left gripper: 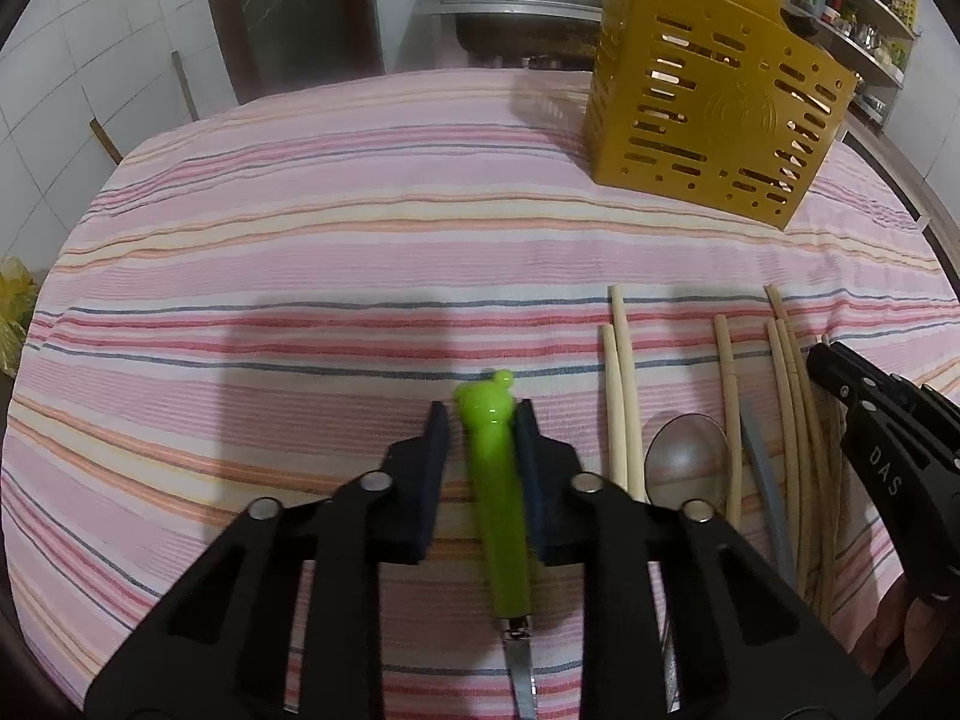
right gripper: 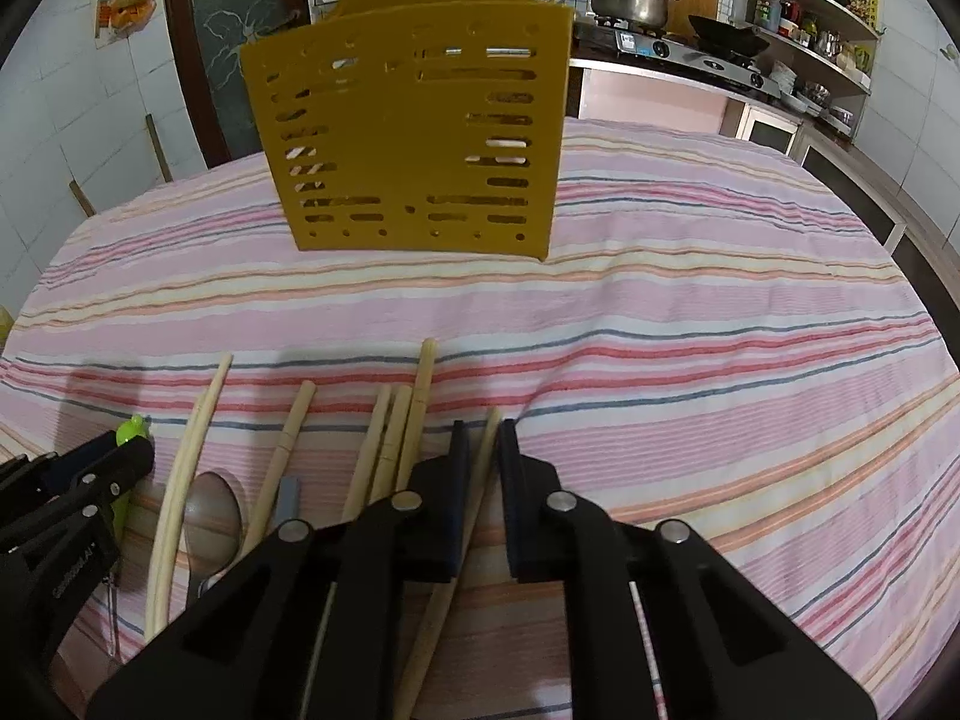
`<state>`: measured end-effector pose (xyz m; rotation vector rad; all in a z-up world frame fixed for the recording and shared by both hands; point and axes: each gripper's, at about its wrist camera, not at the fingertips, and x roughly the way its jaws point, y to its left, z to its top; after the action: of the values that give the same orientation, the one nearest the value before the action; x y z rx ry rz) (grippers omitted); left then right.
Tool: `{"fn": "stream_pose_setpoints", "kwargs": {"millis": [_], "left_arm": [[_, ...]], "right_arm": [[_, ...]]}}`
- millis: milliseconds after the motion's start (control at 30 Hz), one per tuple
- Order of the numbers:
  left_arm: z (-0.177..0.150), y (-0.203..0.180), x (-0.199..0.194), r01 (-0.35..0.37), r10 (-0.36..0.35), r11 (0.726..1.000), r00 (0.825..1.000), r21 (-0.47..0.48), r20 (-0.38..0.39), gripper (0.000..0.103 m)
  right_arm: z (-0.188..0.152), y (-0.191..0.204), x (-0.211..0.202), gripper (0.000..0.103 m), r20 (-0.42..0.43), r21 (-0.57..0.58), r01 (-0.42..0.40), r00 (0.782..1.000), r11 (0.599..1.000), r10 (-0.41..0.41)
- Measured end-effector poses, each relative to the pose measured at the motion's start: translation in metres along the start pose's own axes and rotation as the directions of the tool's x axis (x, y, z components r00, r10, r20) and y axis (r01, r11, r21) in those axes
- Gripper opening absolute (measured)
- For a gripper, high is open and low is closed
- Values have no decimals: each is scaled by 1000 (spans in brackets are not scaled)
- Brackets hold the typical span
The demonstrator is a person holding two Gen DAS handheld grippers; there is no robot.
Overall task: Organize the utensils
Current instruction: 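Grasp the green-handled fork with the left gripper while the right grasps a wooden chopstick, then lift the fork and chopstick and lower both into the yellow holder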
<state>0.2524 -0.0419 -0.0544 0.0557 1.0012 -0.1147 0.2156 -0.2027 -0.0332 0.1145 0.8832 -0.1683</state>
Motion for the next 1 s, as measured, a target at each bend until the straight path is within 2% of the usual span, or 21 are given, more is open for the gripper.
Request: {"fn": "stream_pose_setpoints", "kwargs": {"millis": [367,600,800,1000], "left_arm": [[-3,3,-7,-3,3,1000,1000,-15,26,18],[-6,13,-37,4,0,999,994,-44,109,17],[-6,14,-86,0,7,1000,968,-30,252,17],[-5,17,-120,-5,11,1000,935,-20,353,17]], "right_arm": [[3,-12,-17,6,55,8,-28,998,1000,28],[9,-24,-34,6,119,21,-51,992,998,48],[14,-31,-60,6,214,18,-79,974,997,73],[17,-35,-96,6,350,-15,-105,931,994,104]]}}
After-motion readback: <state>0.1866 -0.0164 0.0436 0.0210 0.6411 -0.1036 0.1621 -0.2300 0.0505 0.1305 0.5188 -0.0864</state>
